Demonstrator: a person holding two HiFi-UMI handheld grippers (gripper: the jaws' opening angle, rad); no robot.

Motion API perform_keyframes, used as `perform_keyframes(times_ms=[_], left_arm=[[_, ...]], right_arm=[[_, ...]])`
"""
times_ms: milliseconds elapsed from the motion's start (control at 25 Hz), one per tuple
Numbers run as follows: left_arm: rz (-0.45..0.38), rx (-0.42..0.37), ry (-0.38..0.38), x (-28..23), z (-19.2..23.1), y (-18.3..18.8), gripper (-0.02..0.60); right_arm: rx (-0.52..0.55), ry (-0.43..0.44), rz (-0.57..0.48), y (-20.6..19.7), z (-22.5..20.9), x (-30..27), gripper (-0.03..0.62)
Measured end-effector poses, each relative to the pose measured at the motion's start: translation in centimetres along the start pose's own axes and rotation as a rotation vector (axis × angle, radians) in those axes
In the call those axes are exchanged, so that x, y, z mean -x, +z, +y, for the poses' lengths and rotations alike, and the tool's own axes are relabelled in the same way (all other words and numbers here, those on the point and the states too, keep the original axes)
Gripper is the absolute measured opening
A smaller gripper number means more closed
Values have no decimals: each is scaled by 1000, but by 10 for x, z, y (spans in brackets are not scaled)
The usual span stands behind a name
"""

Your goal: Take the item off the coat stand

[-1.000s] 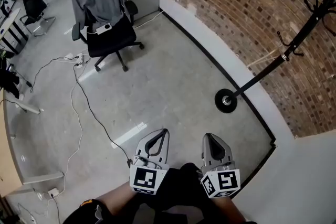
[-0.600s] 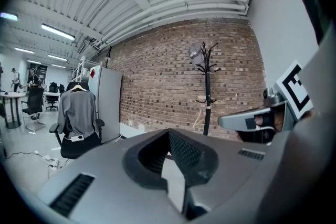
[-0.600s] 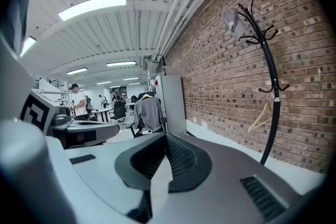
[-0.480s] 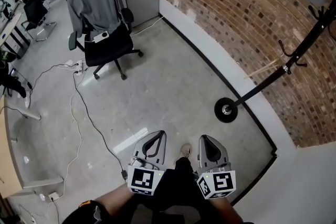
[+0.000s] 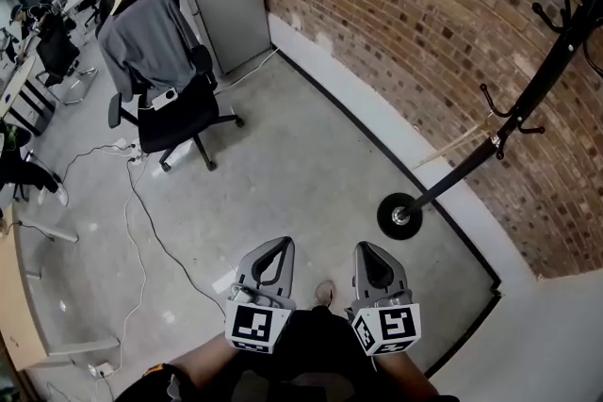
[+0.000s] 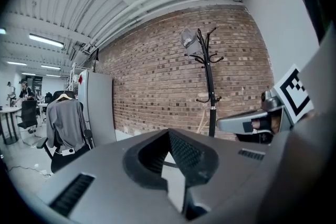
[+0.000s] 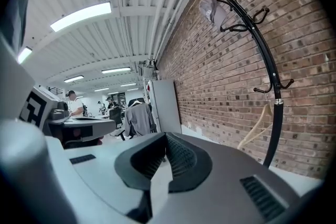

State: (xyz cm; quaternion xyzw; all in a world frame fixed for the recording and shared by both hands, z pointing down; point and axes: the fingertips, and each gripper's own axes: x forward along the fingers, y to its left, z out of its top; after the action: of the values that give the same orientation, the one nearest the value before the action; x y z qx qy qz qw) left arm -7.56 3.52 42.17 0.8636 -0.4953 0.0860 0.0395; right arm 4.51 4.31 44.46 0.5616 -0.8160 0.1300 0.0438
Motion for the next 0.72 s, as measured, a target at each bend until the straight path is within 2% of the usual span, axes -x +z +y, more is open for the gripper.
perform_keyframes(times_ms=[160, 400, 520, 720], left_arm=[[0, -28, -1, -28, -13, 0, 25], [8, -34, -12, -60, -15, 5, 25], [30, -33, -41, -78, -13, 4, 25], [28, -38, -125, -119, -1, 10, 25]], right_arm=[[-27, -11, -5, -3, -36, -9, 14], [-50, -13, 2, -2, -57, -24, 15], [-63, -35, -4, 5, -67, -32, 15], [-61, -119, -13, 17, -86, -54, 15]])
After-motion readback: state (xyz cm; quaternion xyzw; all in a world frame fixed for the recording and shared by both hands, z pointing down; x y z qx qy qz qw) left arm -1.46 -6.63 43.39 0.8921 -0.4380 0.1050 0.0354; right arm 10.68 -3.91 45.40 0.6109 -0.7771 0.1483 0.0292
